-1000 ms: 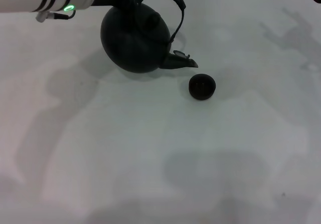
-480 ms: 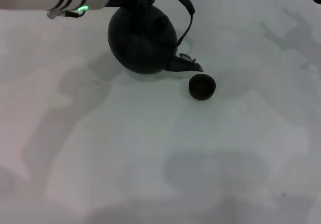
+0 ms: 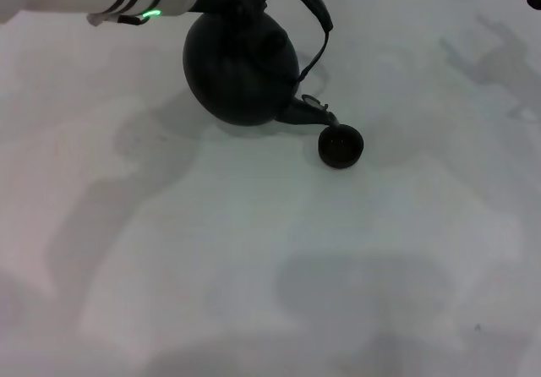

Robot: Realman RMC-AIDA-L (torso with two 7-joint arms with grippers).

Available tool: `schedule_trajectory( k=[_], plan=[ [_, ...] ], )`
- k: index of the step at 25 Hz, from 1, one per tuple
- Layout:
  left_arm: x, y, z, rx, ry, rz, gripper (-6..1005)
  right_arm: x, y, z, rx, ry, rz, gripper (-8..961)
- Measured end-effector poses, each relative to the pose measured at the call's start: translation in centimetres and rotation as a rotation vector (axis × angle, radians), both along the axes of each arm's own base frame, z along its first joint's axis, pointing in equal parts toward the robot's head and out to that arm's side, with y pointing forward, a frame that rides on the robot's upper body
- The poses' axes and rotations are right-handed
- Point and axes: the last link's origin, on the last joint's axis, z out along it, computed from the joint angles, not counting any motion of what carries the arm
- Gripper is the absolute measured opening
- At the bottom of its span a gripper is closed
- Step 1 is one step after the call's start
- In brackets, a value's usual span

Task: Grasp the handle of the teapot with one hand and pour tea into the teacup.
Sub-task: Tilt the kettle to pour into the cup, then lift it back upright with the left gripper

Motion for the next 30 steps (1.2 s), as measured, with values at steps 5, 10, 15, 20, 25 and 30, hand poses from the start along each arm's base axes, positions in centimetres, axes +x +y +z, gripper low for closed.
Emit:
schedule_trajectory(
  k=[5, 10, 15, 20, 25, 30],
  plan=[
    [0.3, 0.0, -0.3, -0.002, 0.035, -0.019, 145, 0.0, 0.0, 0.0, 0.000, 0.000, -0.001, 854],
    [0.8, 0.1, -0.3, -0.002, 0.053, -0.034, 140, 0.0, 0.0, 0.0, -0.001, 0.001, -0.001, 854],
    [1.3, 0.2, -0.4, -0.006, 0.078, -0.052, 142, 0.1, 0.0, 0.0, 0.000, -0.001, -0.005, 854],
    [1.6, 0.2, -0.7, -0.007, 0.116, -0.068, 137, 0.1, 0.1, 0.0, 0.001, -0.001, -0.006, 854],
    [1.9, 0.3, -0.8, -0.004, 0.128, -0.079, 136, 0.1, 0.1, 0.0, 0.001, -0.002, -0.006, 854],
    [2.1, 0.4, -0.8, 0.002, 0.141, -0.089, 135, 0.1, 0.1, 0.0, 0.002, -0.003, -0.008, 854]
  ],
)
